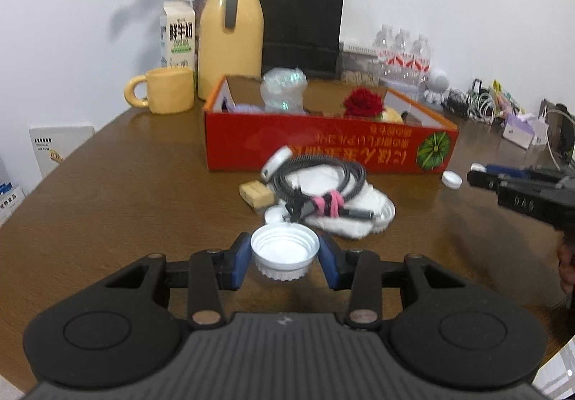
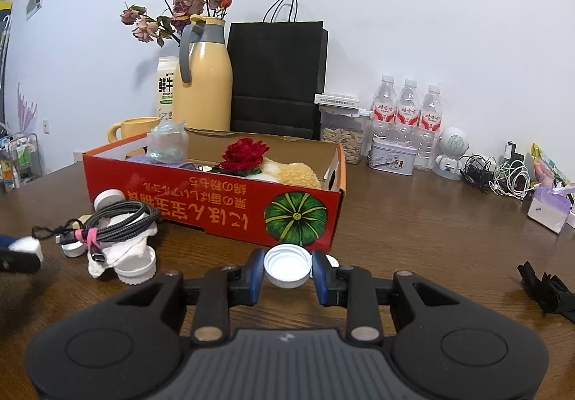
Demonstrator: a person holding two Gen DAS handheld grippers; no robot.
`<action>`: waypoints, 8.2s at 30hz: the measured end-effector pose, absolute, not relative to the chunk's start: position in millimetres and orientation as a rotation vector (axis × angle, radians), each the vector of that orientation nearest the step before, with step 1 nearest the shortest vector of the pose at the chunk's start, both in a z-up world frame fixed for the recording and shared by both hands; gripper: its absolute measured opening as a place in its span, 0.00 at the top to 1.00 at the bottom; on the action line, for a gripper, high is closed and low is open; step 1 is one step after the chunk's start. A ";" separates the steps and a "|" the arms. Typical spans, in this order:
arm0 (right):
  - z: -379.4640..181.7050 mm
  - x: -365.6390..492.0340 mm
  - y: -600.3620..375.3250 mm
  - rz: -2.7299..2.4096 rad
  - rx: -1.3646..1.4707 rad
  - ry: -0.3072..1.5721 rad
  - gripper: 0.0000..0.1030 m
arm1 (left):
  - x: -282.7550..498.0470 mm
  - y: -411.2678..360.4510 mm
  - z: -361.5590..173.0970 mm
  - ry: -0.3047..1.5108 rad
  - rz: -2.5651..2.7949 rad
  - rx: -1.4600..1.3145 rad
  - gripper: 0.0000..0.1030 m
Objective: Organize objects
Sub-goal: 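Carry the white ramekin and bottle cap into the cardboard box and release both, then withdraw both tools from the box toward the remaining table items, then grasp the second white bottle cap with the right tool, then grasp another white bottle cap with the left tool while the right tool holds its cap, then carry both white bottle caps into the cardboard box and release them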
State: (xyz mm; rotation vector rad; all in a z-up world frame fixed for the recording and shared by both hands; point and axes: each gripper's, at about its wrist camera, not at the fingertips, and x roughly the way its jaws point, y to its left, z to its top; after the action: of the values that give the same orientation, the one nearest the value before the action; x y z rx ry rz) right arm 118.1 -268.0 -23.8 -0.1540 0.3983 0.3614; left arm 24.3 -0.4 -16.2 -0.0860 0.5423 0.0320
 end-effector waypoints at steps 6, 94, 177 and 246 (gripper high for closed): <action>-24.0 117.7 -262.9 0.355 -0.153 0.403 0.73 | 21.2 9.6 3.1 0.480 0.033 -0.085 0.61; 38.6 232.9 -232.4 0.362 -0.140 0.350 0.00 | 183.9 -3.5 61.5 0.334 0.014 -0.066 0.00; -23.0 124.5 -262.1 0.379 -0.126 0.399 0.73 | 76.2 47.1 -24.3 0.609 0.200 -0.091 0.03; 39.0 278.4 -171.4 0.443 -0.155 0.300 0.73 | 256.8 -2.2 54.4 0.384 0.005 -0.045 0.71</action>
State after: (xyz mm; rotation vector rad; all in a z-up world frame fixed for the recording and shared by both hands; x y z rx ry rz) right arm 278.4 -171.4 39.0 -0.1548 0.2997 0.4426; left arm 256.8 -2.2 54.4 -0.0451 0.3841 0.0052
